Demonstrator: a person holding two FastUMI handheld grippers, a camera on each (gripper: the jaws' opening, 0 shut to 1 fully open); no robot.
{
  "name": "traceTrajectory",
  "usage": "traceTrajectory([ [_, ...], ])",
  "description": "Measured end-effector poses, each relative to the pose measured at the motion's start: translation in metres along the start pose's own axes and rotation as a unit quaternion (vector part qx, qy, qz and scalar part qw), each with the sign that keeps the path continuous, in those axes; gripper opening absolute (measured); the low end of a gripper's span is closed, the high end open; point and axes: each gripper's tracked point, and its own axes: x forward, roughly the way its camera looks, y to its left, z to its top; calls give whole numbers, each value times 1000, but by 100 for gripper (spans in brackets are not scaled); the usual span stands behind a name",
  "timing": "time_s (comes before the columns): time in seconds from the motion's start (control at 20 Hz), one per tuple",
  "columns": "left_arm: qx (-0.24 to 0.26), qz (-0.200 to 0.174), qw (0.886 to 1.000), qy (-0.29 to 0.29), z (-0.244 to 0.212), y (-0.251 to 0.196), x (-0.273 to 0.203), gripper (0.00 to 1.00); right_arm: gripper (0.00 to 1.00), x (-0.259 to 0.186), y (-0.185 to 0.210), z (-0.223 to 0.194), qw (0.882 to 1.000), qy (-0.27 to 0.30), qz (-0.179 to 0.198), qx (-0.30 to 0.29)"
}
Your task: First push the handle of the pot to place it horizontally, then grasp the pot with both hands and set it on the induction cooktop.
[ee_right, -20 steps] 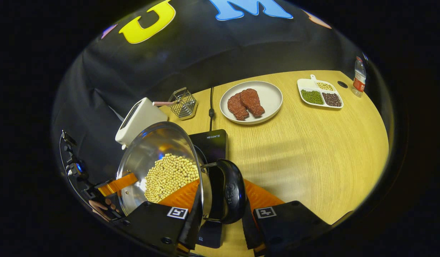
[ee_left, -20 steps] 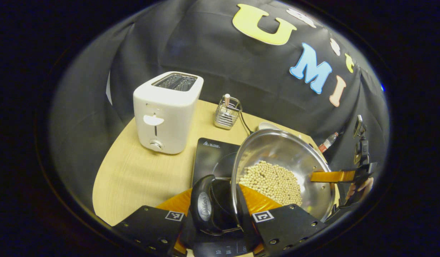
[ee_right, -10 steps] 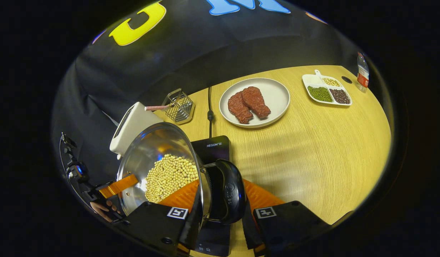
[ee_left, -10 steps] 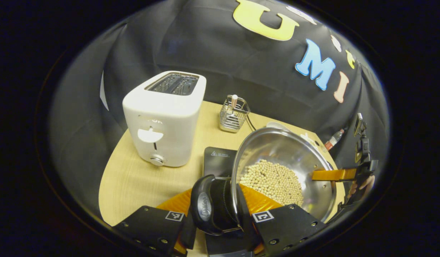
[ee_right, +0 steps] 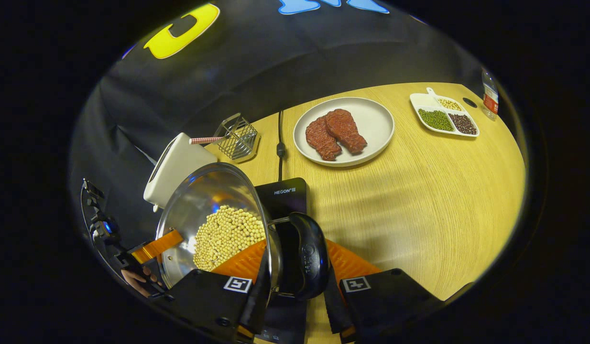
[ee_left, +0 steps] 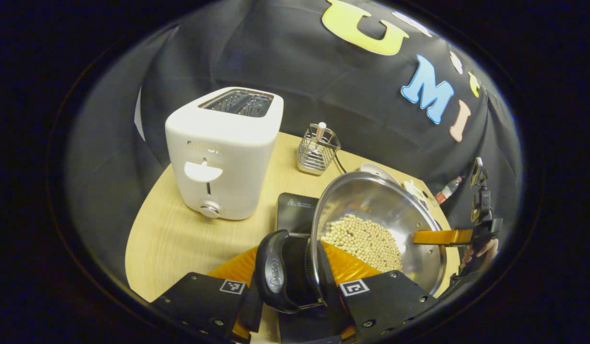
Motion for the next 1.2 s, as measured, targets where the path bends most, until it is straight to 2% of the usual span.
traceTrajectory([
  [0.05,1,1,1000,3,-3,0,2,54,51,0,0,1,1000,0,1,0],
  [0.15,3,2,1000,4,0,-2,6,53,54,0,-1,1,1000,2,-1,-1],
  [0.2,2,2,1000,6,0,-3,5,60,53,0,0,0,1000,3,-2,-1],
  [0.25,3,3,1000,6,0,-3,6,57,53,-1,-1,0,1000,4,-5,-1],
  [0.3,5,6,1000,11,-1,-3,6,58,56,-1,-1,-2,1000,5,-6,-2],
  [0.35,7,9,1000,11,-1,-3,7,58,54,-1,-1,-2,1000,7,-6,0],
  [0.4,12,14,1000,12,-1,-4,9,60,57,-2,-1,-2,1000,8,-7,0],
  [0.45,17,20,1000,11,0,-5,10,65,55,-2,-1,1,1000,8,-5,0],
  [0.5,21,28,999,5,5,-4,9,67,59,-4,-2,1,1000,3,-8,-4],
  [0.55,24,39,999,2,4,0,7,61,55,-9,-5,4,1000,-1,-11,-9],
  [0.65,19,58,998,0,4,6,-1,72,73,-19,-6,6,1000,-8,-11,-21],
  [0.7,14,61,998,2,1,6,-3,84,92,-26,-7,8,999,-14,-12,-28],
  [0.75,8,59,998,1,2,4,-8,84,98,-32,-9,11,999,-19,-11,-35],
  [0.8,3,63,998,-2,3,4,-14,81,98,-38,-9,12,999,-24,-10,-42],
  [0.85,-1,68,998,-6,3,4,-21,84,98,-46,-11,13,998,-27,-10,-47],
  [1.0,-2,84,996,-27,10,1,-45,81,98,-77,-15,16,997,-44,-6,-58],
  [1.15,27,104,993,-50,18,-9,-74,80,98,-112,-21,22,995,-67,-2,-68],
  [1.2,42,116,991,-57,22,-12,-82,83,98,-122,-26,23,995,-73,-4,-74],
])
